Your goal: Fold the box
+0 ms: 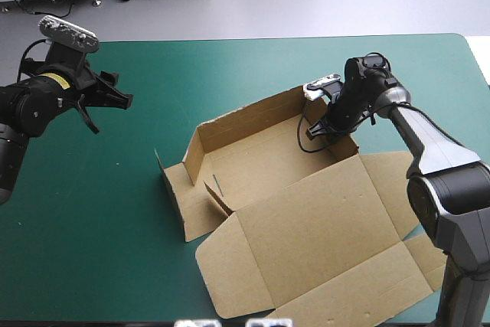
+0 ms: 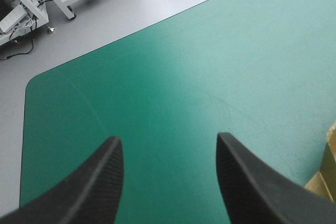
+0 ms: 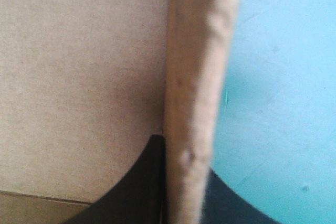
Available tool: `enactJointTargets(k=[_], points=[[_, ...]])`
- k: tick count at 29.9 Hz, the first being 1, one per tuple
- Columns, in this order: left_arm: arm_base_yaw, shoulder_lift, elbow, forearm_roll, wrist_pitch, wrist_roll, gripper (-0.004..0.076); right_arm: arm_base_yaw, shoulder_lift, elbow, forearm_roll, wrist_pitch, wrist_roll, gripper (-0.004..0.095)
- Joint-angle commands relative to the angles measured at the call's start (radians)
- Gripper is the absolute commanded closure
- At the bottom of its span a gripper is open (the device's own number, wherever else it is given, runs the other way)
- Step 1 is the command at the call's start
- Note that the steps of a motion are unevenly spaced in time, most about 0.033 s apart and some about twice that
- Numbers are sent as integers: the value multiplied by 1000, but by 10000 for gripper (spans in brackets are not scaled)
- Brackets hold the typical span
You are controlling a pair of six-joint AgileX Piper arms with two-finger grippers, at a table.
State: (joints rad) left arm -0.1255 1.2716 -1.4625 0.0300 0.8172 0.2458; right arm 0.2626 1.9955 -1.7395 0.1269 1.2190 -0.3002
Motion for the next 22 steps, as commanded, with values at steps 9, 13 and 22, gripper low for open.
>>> enactJointTargets(k=[9, 13, 22], points=[[3, -28, -25, 104, -85, -134, 339, -105, -197, -177, 149, 33, -38, 933], [3, -30, -25, 177, -87, -194, 339, -145, -320, -179, 127, 33, -43, 933], [3, -82, -25, 294, -23, -251, 339, -298, -512, -179, 324, 32, -107, 933]])
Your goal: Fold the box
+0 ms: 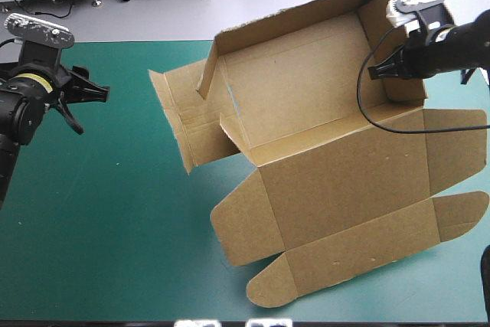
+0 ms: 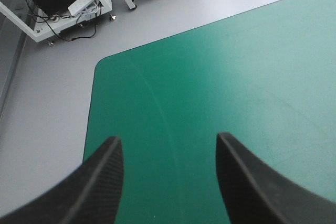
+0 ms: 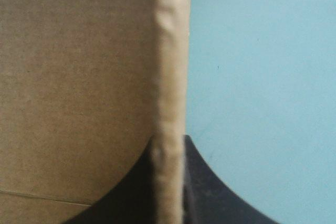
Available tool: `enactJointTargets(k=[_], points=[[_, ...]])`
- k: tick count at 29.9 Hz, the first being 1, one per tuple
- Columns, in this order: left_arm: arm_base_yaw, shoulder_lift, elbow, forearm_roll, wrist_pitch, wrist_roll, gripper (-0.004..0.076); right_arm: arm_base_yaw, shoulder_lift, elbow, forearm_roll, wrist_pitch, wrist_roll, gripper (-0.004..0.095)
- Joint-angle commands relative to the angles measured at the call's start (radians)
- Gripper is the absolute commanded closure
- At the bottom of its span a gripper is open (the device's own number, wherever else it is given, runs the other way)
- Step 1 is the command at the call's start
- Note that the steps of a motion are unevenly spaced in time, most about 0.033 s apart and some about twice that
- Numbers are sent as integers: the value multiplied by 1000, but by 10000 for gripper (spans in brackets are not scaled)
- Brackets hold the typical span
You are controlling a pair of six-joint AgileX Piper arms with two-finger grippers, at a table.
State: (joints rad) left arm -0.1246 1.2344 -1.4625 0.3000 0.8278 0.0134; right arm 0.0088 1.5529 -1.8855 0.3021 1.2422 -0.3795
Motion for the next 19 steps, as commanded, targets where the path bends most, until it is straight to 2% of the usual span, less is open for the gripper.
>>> enactJointTargets(k=[1, 3, 5, 11, 14, 17, 19], points=[[2, -51, -25, 19, -28, -19, 339, -62, -74, -33, 210, 8, -46, 933], [2, -53, -25, -13, -3, -13, 339, -89, -78, -33, 302, 8, -72, 933], [2, -55, -25, -71, 37, 3, 339, -98, -78, -33, 346, 8, -79, 933], [2, -49, -23, -340, 94, 162, 339, -107, -78, -33, 353, 6, -101, 933], [2, -43, -23, -403, 115, 199, 339, -124, -78, -33, 355, 6, -109, 933], [4, -30, -23, -468, 175, 241, 346, -134, -78, -33, 354, 6, -111, 933], [31, -20, -23, -591, 209, 306, 349, -134, -78, -33, 357, 1, -119, 933]])
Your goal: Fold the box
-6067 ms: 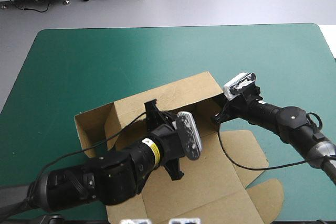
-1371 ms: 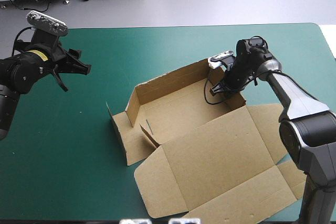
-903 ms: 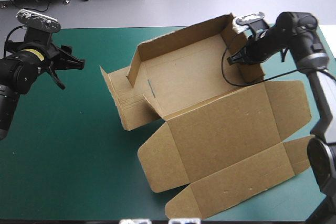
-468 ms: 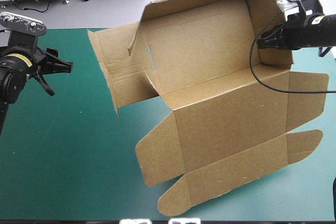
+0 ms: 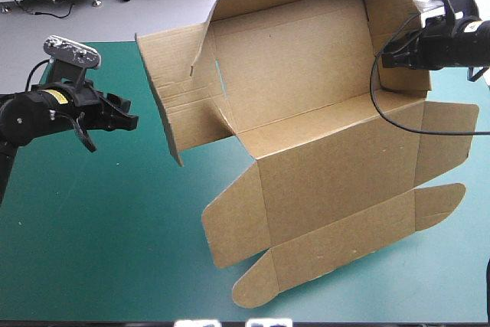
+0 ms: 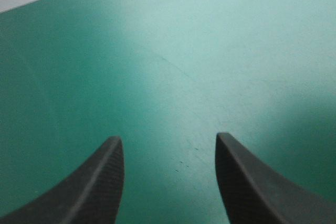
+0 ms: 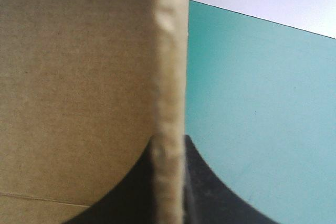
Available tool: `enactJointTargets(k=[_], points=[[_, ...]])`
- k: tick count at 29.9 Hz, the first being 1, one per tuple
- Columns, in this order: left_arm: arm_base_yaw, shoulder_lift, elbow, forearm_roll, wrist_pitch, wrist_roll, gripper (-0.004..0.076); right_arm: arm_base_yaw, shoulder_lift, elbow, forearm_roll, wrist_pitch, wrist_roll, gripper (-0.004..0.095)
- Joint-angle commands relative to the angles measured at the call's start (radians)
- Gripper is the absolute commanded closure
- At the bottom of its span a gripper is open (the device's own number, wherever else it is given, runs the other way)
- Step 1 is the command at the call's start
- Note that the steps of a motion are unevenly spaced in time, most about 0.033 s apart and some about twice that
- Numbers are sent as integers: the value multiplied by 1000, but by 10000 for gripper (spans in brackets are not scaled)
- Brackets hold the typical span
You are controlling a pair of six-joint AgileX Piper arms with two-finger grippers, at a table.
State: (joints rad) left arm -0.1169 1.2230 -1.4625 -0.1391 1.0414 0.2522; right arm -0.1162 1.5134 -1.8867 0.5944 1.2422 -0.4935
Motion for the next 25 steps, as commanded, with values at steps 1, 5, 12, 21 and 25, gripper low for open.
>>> enactJointTargets(k=[1, 5, 12, 21, 25], points=[[40, -4, -23, -217, 7, 99, 350, -9, -39, -31, 70, -6, -5, 933], [158, 16, -23, -517, 41, 231, 350, -9, -37, -31, 81, -17, -5, 933], [259, 115, -21, -1012, 243, 398, 350, -9, -35, -31, 155, -69, -25, 933], [259, 122, -21, -1124, 243, 414, 349, -6, -6, -31, 142, -122, -25, 933], [241, 122, -21, -1195, 243, 414, 349, 0, 13, -31, 135, -128, -25, 933]])
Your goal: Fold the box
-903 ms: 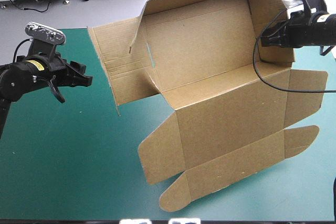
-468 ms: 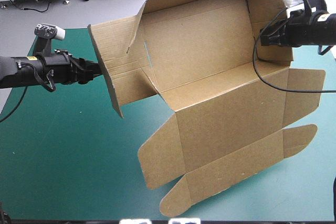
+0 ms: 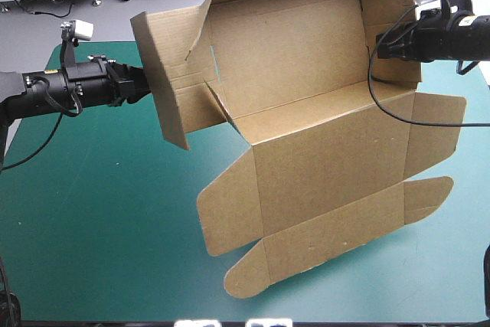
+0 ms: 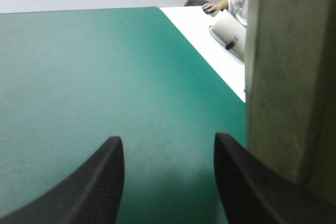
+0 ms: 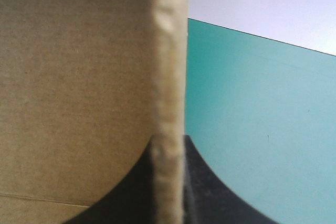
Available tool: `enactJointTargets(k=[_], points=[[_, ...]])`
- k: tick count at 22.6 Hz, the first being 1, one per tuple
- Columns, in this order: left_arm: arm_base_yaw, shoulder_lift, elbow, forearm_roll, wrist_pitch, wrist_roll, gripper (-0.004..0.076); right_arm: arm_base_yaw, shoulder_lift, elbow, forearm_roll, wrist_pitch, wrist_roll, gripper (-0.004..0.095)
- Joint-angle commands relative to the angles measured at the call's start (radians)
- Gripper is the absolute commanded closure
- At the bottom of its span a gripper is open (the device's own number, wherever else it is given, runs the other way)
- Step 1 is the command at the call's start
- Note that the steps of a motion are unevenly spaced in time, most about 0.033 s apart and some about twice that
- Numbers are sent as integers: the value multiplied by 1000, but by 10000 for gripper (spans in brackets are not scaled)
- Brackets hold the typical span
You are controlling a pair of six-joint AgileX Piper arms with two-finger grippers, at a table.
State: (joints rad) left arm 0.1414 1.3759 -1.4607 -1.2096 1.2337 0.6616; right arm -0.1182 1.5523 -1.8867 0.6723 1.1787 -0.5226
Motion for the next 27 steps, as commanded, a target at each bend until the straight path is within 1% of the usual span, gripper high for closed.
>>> enactJointTargets(k=[1, 7, 9, 10, 11, 12, 13, 14, 15, 19, 22, 24, 27], points=[[-27, -31, -23, -127, 51, 4, 349, 2, -20, -31, 55, -65, 4, 933], [-95, -31, -23, -127, 51, 6, 344, 7, 8, -31, 50, -66, 4, 931], [-95, -31, -23, -127, 51, 6, 344, 32, 16, -31, 22, -66, 9, 932], [-95, -31, -23, -129, 51, 2, 344, 65, 22, -31, -27, -84, 29, 932], [-95, -31, -23, -133, 51, 2, 344, 76, 22, -31, -49, -96, 37, 932], [-95, -33, -23, -144, 51, 2, 328, 102, 26, -31, -89, -116, 61, 932], [-95, -33, -23, -146, 51, 2, 312, 107, 29, -31, -100, -121, 72, 932], [-95, -33, -23, -141, 51, 2, 274, 123, 32, -31, -109, -132, 79, 931], [-95, -33, -23, -140, 51, 2, 255, 136, 33, -31, -114, -143, 94, 931], [-95, -33, -23, -141, 51, 2, 253, 185, 34, -31, -143, -202, 144, 931], [-95, -33, -23, -175, 51, 2, 253, 228, 35, -31, -233, -236, 197, 932], [-95, -33, -23, -202, 51, 14, 253, 242, 38, -31, -239, -238, 202, 931], [-95, -33, -23, -182, 51, 15, 253, 244, 50, -31, -217, -238, 206, 932]])
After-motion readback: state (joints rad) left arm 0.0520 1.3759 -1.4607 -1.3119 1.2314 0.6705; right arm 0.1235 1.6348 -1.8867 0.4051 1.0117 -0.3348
